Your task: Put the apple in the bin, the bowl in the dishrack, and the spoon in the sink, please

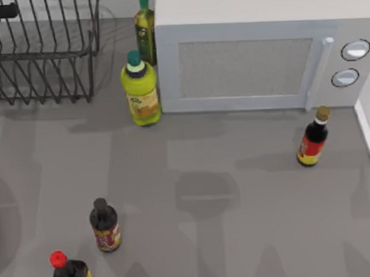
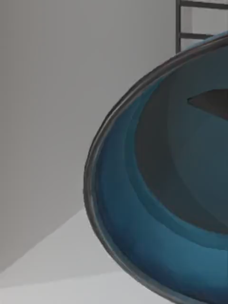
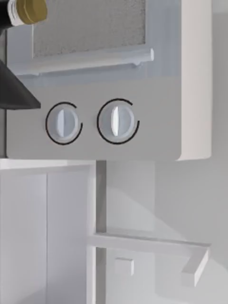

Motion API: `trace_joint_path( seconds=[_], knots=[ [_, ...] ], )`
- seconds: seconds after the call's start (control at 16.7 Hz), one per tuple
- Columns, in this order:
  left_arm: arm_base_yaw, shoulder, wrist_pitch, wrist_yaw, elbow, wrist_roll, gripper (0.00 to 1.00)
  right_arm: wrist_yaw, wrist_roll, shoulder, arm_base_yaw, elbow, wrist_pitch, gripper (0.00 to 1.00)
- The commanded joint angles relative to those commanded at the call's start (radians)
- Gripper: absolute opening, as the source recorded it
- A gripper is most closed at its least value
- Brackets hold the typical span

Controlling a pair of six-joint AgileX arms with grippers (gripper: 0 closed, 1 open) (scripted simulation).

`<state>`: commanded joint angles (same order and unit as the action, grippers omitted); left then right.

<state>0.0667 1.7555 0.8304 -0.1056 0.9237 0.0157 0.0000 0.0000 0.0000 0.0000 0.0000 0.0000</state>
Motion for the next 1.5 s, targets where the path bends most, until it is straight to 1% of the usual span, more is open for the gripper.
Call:
trace_joint_path(
  seconds=[0.24,0.3,0.96,1.2,1.5],
  knots=[
    [0.0,0.0,0.0,0.0,0.0,0.0,0.98,0.0,0.0,0.0,0.0,0.0,0.0,1.0],
    [0.0,0.0,0.0,0.0,0.0,0.0,1.0,0.0,0.0,0.0,0.0,0.0,0.0,1.0],
    [0.001,-0.026,-0.006,0.001,-0.007,-0.002,1.0,0.0,0.0,0.0,0.0,0.0,0.0,1.0],
    [-0.007,-0.171,-0.073,0.008,-0.081,-0.008,1.0,0.0,0.0,0.0,0.0,0.0,0.0,1.0],
    [-0.023,-0.469,-0.227,0.022,-0.252,-0.009,1.0,0.0,0.0,0.0,0.0,0.0,0.0,1.0]
  ],
)
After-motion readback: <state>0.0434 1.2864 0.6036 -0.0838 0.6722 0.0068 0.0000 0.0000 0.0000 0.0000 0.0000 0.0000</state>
